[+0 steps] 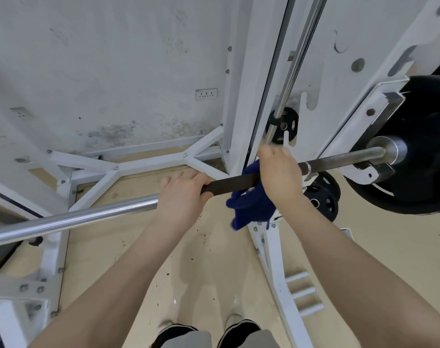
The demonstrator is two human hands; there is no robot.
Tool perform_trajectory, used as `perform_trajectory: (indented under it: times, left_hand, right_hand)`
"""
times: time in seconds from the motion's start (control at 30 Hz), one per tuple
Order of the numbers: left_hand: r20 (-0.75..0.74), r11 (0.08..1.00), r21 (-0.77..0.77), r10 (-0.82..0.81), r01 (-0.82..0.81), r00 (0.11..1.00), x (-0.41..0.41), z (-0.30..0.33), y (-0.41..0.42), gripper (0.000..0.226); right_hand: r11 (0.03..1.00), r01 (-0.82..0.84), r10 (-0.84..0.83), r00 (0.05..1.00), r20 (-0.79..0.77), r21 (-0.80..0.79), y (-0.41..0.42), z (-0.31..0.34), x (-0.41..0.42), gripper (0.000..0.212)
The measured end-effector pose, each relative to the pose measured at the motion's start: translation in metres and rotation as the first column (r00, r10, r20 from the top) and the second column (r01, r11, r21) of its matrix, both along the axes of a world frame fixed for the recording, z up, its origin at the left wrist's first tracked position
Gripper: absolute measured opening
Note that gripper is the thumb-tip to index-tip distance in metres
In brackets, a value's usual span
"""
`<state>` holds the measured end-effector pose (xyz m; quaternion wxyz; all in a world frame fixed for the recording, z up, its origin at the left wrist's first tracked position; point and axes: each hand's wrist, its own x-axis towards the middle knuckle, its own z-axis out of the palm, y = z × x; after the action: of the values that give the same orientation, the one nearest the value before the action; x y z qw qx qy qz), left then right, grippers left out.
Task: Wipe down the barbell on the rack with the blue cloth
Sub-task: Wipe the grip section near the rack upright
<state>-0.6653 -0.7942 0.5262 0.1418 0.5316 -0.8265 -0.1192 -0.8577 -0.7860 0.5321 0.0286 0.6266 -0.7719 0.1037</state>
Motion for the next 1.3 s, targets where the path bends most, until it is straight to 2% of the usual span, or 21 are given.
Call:
perform_trajectory:
  times: [0.07, 0.13, 0.23, 0.3, 0.37, 0.43, 0.47, 0.57, 0.67, 0.73, 0.77, 0.8, 0.83, 0.87, 0.9, 0.93, 1.0, 1.07, 1.13, 1.2, 1.3]
  left_hand:
    - [-0.012, 1.000, 0.010, 0.001, -0.001, 1.000, -0.001, -0.001, 0.000, 0.022]
    - [-0.024, 1.000, 0.020, 0.005, -0.004, 1.000, -0.001, -0.002, 0.000, 0.022]
    - [-0.026, 0.999, 0.030, 0.010, -0.010, 1.000, 0.000, -0.003, -0.001, 0.021]
    - [-0.033, 0.999, 0.037, 0.011, -0.010, 0.999, 0.001, -0.002, -0.001, 0.021]
    - [-0.030, 0.999, 0.030, 0.011, -0.010, 0.999, 0.001, -0.001, 0.000, 0.021]
    - [-0.027, 1.000, 0.019, 0.007, -0.006, 1.000, 0.001, -0.001, 0.000, 0.020]
    - [-0.026, 1.000, 0.015, 0.004, -0.003, 1.000, 0.001, -0.001, 0.000, 0.020]
    - [-0.019, 1.000, 0.006, -0.002, 0.002, 1.000, 0.001, -0.001, -0.001, 0.020]
    - [-0.019, 1.000, 0.002, 0.004, -0.004, 1.000, 0.001, -0.001, -0.001, 0.021]
    - [-0.026, 1.000, 0.004, 0.008, -0.007, 1.000, 0.001, -0.002, -0.001, 0.022]
    - [-0.024, 1.000, 0.005, 0.008, -0.007, 1.000, 0.001, -0.002, 0.000, 0.022]
    - [-0.017, 1.000, 0.007, 0.007, -0.007, 1.000, 0.001, -0.002, 0.000, 0.023]
    - [-0.012, 1.000, 0.009, 0.008, -0.008, 1.000, 0.001, -0.002, 0.000, 0.023]
    - [-0.012, 1.000, 0.012, 0.011, -0.011, 1.000, 0.000, -0.002, 0.001, 0.023]
    - [-0.015, 1.000, 0.013, 0.015, -0.015, 1.000, 0.000, -0.002, 0.000, 0.023]
    - [-0.021, 1.000, 0.017, 0.017, -0.016, 1.000, 0.000, -0.002, 0.000, 0.023]
    - [-0.043, 0.999, 0.034, 0.016, -0.014, 0.999, -0.001, -0.001, 0.000, 0.022]
    - [-0.064, 0.999, 0.042, 0.017, -0.014, 0.998, -0.001, -0.001, 0.001, 0.022]
    - [-0.075, 0.999, 0.033, 0.017, -0.014, 0.997, 0.000, -0.002, 0.003, 0.021]
    - [-0.091, 0.999, 0.032, 0.015, -0.012, 0.996, 0.001, -0.002, 0.003, 0.020]
    - [-0.094, 0.999, 0.045, 0.016, -0.011, 0.995, 0.001, -0.001, 0.001, 0.019]
  right_hand:
    - [0.998, -0.055, 0.055, 0.999, -0.001, -0.008, 0.015, 0.008, 0.002, 0.008]
    - [0.989, -0.148, 0.146, 0.986, 0.081, 0.021, 0.039, 0.015, 0.009, 0.029]
    - [0.947, -0.179, 0.082, 0.938, 0.338, 0.268, 0.056, 0.022, 0.010, 0.057]
    - [0.811, -0.223, -0.026, 0.910, 0.414, 0.541, 0.052, 0.014, -0.003, 0.054]
    - [0.595, -0.285, -0.175, 0.867, 0.467, 0.752, 0.047, 0.003, -0.018, 0.044]
    - [0.444, -0.342, -0.358, 0.779, 0.514, 0.828, 0.047, -0.013, -0.029, 0.032]
    - [0.418, -0.354, -0.431, 0.733, 0.526, 0.836, 0.047, -0.021, -0.032, 0.028]
    - [0.473, -0.272, -0.583, 0.617, 0.529, 0.838, 0.044, -0.044, -0.039, 0.033]
    - [0.635, -0.082, -0.627, 0.527, 0.574, 0.769, 0.039, -0.064, -0.044, 0.038]
    - [0.779, 0.064, -0.607, 0.327, 0.724, 0.624, 0.036, -0.074, -0.041, 0.039]
    - [0.825, 0.141, -0.564, 0.141, 0.814, 0.547, 0.034, -0.077, -0.037, 0.039]
    - [0.848, 0.219, -0.470, -0.109, 0.876, 0.482, 0.031, -0.079, -0.034, 0.038]
    - [0.862, 0.275, -0.313, -0.371, 0.874, 0.425, 0.028, -0.081, -0.030, 0.036]
    - [0.874, 0.321, -0.116, -0.592, 0.797, 0.366, 0.026, -0.079, -0.026, 0.033]
    - [0.872, 0.374, 0.068, -0.730, 0.680, 0.315, 0.022, -0.077, -0.023, 0.030]
    - [0.865, 0.410, 0.184, -0.795, 0.578, 0.288, 0.019, -0.074, -0.019, 0.026]
    - [0.871, 0.426, 0.263, -0.825, 0.501, 0.244, 0.019, -0.069, -0.009, 0.029]
    - [0.912, 0.373, 0.237, -0.821, 0.520, 0.172, 0.026, -0.069, -0.003, 0.029]
    - [0.952, 0.282, 0.134, -0.733, 0.667, 0.118, 0.032, -0.072, -0.007, 0.027]
    - [0.956, 0.280, 0.125, -0.655, 0.745, 0.085, 0.032, -0.069, -0.018, 0.031]
    - [0.898, 0.415, 0.229, -0.723, 0.651, 0.144, 0.028, -0.064, -0.035, 0.037]
